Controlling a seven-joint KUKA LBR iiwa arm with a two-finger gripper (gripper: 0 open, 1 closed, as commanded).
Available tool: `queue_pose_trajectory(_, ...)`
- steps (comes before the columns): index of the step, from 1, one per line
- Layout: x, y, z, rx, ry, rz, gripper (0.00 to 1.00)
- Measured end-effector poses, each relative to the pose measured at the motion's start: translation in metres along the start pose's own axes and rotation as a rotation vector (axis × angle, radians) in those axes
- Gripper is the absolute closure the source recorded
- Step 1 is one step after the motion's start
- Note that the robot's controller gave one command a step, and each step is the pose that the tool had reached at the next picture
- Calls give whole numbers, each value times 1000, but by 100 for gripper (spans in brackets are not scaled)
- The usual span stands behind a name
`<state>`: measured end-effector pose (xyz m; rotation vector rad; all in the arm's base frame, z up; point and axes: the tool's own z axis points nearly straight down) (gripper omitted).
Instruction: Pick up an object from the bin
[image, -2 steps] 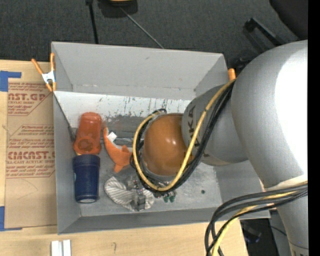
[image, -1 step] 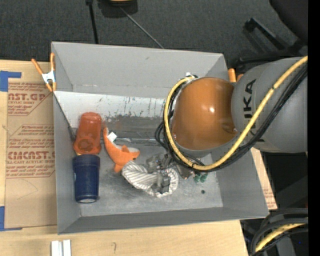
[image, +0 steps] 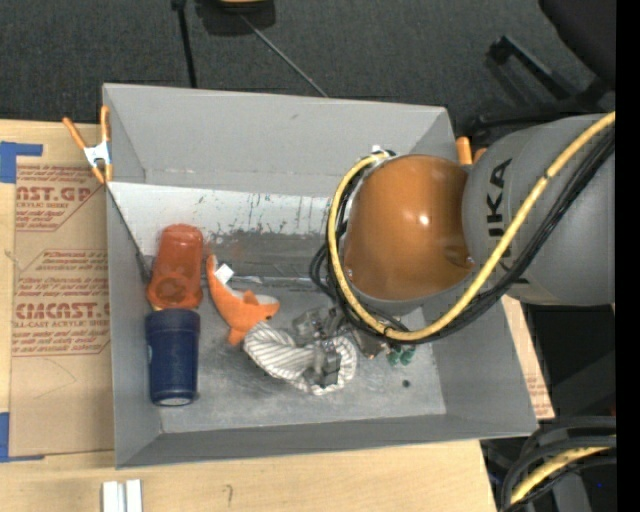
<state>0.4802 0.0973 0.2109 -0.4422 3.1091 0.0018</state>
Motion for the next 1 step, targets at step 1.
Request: queue_pose_trajectory(1,-4,-26,7,-1,-2,-86,100)
